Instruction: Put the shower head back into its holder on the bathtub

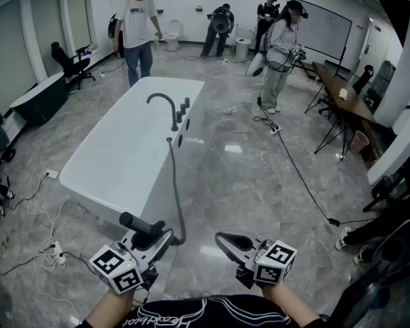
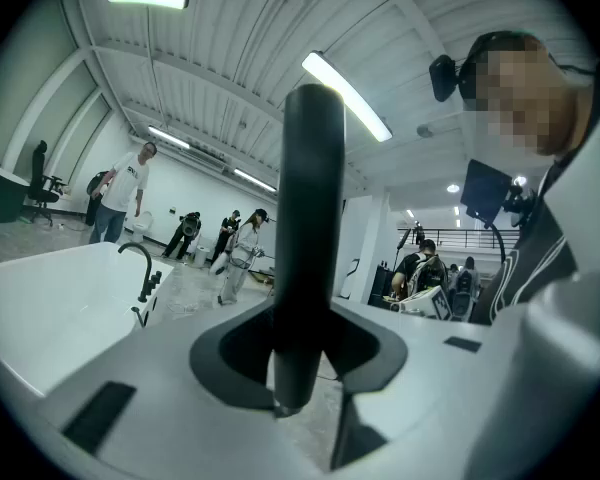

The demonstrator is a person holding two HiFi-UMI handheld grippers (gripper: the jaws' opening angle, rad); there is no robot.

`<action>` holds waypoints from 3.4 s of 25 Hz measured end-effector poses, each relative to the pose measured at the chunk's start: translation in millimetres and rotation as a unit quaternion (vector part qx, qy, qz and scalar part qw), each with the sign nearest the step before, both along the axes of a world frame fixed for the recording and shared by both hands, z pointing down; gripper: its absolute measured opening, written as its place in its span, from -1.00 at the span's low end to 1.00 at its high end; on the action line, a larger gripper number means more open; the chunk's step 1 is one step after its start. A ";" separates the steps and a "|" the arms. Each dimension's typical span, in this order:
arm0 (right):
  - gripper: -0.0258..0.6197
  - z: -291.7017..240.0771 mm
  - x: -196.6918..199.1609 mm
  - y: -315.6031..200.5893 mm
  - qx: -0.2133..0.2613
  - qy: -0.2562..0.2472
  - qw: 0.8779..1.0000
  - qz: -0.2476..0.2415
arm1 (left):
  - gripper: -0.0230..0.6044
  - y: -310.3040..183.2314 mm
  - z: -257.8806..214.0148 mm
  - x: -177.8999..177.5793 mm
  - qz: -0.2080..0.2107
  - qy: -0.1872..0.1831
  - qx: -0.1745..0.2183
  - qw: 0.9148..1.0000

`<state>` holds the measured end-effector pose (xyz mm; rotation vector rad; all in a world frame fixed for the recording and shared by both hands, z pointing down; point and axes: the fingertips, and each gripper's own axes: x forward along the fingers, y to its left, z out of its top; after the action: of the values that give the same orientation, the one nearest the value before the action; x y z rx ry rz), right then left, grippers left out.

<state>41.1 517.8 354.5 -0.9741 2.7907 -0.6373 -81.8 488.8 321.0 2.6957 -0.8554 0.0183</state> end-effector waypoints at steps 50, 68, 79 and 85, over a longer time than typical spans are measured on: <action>-0.48 125.1 -54.4 -357.1 -0.058 0.071 0.995 -0.040 | -0.54 -390.0 -19.7 -35.7 0.029 0.115 -0.034 0.992; -0.37 249.4 -77.6 -450.8 -0.096 0.145 0.978 -0.115 | -0.54 -483.2 -71.3 -12.2 0.040 0.163 -0.033 0.985; -0.71 235.8 -42.0 -485.9 -0.126 0.107 0.972 -0.166 | -0.54 -557.7 -66.9 -16.2 -0.051 0.154 -0.027 0.986; -0.71 175.8 -2.3 -512.6 -0.112 0.034 0.978 -0.173 | -0.54 -595.6 -62.6 -32.2 -0.111 0.161 -0.026 0.980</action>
<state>38.8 5.3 530.3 -0.5473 3.0277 -0.9983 -114.0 -106.9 258.4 2.4455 -1.0249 -0.4274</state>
